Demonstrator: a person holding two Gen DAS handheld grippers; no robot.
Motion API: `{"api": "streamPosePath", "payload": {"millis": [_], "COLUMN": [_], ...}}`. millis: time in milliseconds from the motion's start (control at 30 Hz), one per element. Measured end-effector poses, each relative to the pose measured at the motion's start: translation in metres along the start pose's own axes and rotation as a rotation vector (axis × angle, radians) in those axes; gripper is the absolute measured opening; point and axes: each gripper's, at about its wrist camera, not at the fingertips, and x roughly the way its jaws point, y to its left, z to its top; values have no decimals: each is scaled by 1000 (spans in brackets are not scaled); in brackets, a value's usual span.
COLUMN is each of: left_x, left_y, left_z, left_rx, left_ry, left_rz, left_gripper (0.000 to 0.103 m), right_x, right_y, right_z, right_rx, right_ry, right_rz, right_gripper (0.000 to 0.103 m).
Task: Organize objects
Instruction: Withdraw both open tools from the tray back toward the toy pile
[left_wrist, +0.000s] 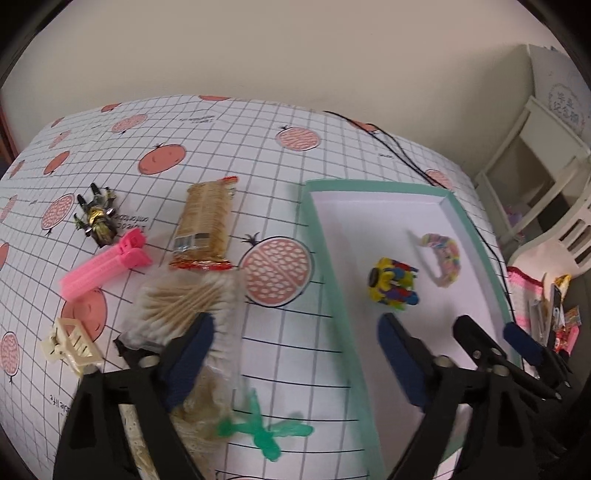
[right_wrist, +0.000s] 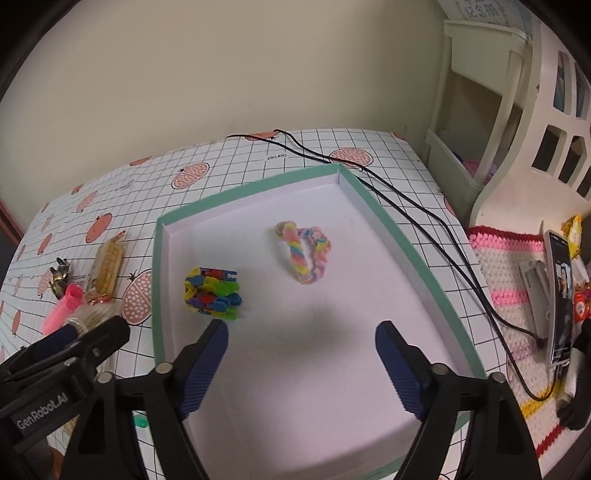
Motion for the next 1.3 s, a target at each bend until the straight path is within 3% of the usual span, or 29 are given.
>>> {"api": "streamPosePath", "payload": {"millis": [333,433,533,700,1067,1300], "left_x": [-6,-9,-13,-18,-36,-46], "left_y": [17,19,21,25,40,79], "left_z": [-1,-1,-1,2,12,21], "left_rx": [-38,-31,-12,-7,23,-57], "left_ry": [-16,-23,-31,-47,-54,-61], "left_rz": [28,30,45,53,58,76], "left_gripper": [92,93,101,101,101,101], "right_x": [0,0,2,1,-19,-20], "right_y": [0,1,2,2,14,43], "right_z": [-3,-5,-5,-6,6,5], "right_rx": [23,17,14,13,27,-9], "right_ry": [9,9,13,0,-84,-71], "right_rz": [-27,-28,-32,-39,77,129], "right_gripper": [103,103,103,103,103,103]}}
